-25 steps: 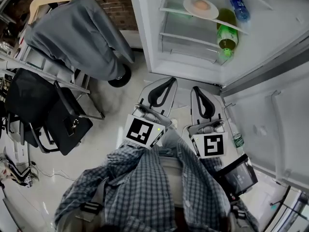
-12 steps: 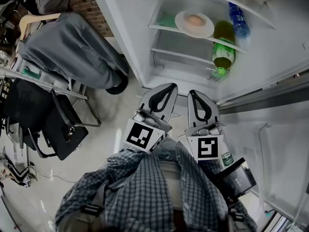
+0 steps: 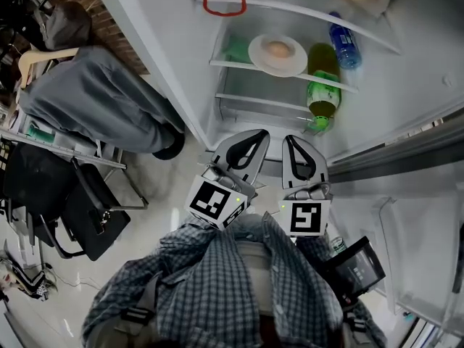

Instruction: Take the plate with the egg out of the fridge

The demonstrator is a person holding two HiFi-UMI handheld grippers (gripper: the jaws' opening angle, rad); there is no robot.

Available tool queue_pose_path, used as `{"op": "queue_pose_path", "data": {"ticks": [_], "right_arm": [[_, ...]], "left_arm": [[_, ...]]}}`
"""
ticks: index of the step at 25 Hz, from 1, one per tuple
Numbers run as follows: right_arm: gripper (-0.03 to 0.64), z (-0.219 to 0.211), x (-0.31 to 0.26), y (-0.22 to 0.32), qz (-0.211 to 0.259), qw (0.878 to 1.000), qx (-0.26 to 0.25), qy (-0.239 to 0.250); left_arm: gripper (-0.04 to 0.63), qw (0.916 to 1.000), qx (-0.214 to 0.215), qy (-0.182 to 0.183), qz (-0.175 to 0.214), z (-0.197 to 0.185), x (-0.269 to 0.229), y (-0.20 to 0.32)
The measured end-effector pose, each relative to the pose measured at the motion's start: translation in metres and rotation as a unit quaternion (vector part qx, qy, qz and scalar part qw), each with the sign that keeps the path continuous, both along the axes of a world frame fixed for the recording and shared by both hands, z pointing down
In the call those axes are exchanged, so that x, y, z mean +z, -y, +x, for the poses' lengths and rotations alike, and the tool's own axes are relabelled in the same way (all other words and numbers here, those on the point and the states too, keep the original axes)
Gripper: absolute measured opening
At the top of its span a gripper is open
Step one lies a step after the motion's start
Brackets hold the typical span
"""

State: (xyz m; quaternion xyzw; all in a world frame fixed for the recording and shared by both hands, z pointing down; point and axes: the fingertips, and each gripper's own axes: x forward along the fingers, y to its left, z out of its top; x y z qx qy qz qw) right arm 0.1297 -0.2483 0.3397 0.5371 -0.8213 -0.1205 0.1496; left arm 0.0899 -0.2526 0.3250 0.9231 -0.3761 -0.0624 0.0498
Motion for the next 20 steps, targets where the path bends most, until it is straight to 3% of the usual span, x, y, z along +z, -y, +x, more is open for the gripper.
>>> {"op": "queue_pose_path", "data": {"ticks": [5, 11, 15, 20], "right_arm": [[0.008, -0.004, 0.000, 0.028, 0.003, 0.999, 0.013, -0.030], [0.008, -0.010, 0.004, 0.063, 0.024, 0.993, 0.027, -0.116], [0.008, -0.012, 0.014, 0.086, 0.033, 0.978, 0.028, -0.206], [0.008, -0.016, 0.023, 0.108, 0.050, 0.947, 0.025, -0.316]], "left_arm": [[0.006, 0.9999, 0.010, -0.007, -0.005, -0.005, -0.004, 0.019], [0.006, 0.9998, 0.001, -0.015, -0.012, -0.021, -0.005, 0.032], [0.006, 0.9997, 0.001, -0.018, -0.018, -0.024, -0.003, 0.035], [0.006, 0.9996, -0.010, -0.017, -0.021, -0.031, -0.002, 0.039]]}}
